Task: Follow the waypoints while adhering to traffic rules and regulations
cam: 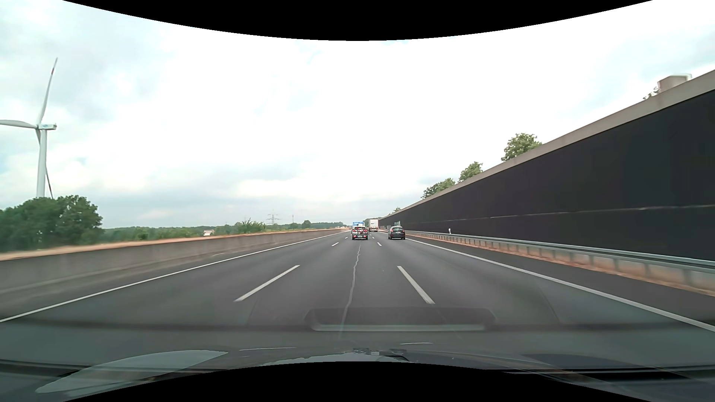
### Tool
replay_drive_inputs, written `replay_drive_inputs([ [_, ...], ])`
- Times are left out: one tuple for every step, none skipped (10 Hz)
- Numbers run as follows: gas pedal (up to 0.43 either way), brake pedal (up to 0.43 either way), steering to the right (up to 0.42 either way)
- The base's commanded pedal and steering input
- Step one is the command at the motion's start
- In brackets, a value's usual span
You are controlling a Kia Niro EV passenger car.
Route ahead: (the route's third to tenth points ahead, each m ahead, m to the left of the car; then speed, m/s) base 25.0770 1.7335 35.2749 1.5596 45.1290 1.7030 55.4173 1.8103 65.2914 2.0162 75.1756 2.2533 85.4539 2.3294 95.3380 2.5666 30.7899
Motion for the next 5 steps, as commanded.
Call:
replay_drive_inputs([
  [0.248, 0.0, -0.004],
  [0.248, 0.0, -0.004],
  [0.248, 0.0, -0.003],
  [0.248, 0.0, -0.003],
  [0.248, 0.0, -0.003],
])
